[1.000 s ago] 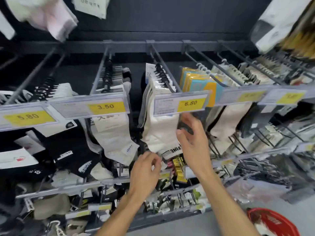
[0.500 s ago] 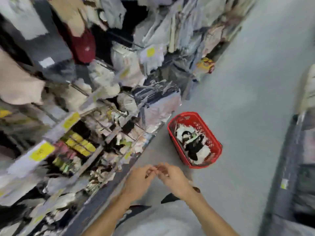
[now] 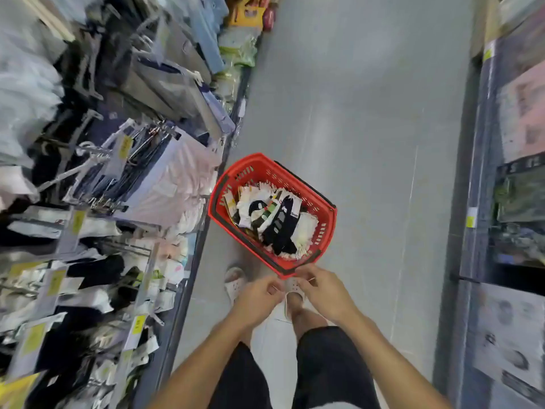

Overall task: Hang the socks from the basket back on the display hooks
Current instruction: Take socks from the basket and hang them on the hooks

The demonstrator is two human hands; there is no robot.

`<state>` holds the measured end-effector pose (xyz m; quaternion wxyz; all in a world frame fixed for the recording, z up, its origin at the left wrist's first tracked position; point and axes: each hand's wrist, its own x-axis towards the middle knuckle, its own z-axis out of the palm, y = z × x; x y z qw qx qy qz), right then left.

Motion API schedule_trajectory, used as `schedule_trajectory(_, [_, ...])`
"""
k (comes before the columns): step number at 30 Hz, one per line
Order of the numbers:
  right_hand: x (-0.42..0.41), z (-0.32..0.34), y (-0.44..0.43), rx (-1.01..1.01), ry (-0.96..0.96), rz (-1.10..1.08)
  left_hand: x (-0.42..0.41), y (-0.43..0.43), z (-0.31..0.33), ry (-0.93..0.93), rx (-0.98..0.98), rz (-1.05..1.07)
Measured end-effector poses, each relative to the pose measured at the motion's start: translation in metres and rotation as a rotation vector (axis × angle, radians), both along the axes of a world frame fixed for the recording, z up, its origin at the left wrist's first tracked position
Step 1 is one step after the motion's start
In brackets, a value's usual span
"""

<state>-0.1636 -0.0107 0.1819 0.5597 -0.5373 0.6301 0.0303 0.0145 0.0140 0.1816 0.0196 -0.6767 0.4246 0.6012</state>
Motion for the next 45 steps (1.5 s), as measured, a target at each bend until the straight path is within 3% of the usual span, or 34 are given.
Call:
schedule_trajectory(6, [0.014,-0.131,-0.059,0.073,0.010,-0.271,0.006,-0.078,-0.132,-0.048,0.067,0.035])
schedule_trajectory(13, [0.048,-0.301,-0.118,0.111,-0.008,-0.459,0.031,-0.182,-0.286,-0.175,-0.135,-0.033])
schedule_trajectory(18, [0.058,-0.362,-0.137,0.184,-0.030,-0.670,0.025,-0.229,-0.344,-0.183,-0.168,-0.157])
schedule_trajectory(22, [0.056,-0.367,-0.135,0.202,-0.049,-0.727,0.005,-0.223,-0.358,-0.345,-0.223,-0.300])
schedule_trajectory(25, [0.052,-0.360,-0.132,0.197,-0.107,-0.741,-0.004,-0.207,-0.357,-0.370,-0.283,-0.273])
schedule_trajectory(31, [0.052,-0.347,-0.131,0.209,-0.189,-0.714,-0.002,-0.198,-0.361,-0.381,-0.032,-0.145])
schedule_trajectory(33, [0.051,-0.343,-0.131,0.221,-0.209,-0.715,0.002,-0.199,-0.362,-0.372,-0.039,-0.067])
schedule_trajectory(39, [0.059,-0.301,-0.140,0.077,-0.240,-0.729,0.026,-0.186,-0.317,-0.023,-0.146,0.359])
schedule_trajectory(45, [0.104,-0.178,-0.175,0.031,-0.539,-0.559,0.057,-0.187,-0.179,0.336,-0.372,0.641])
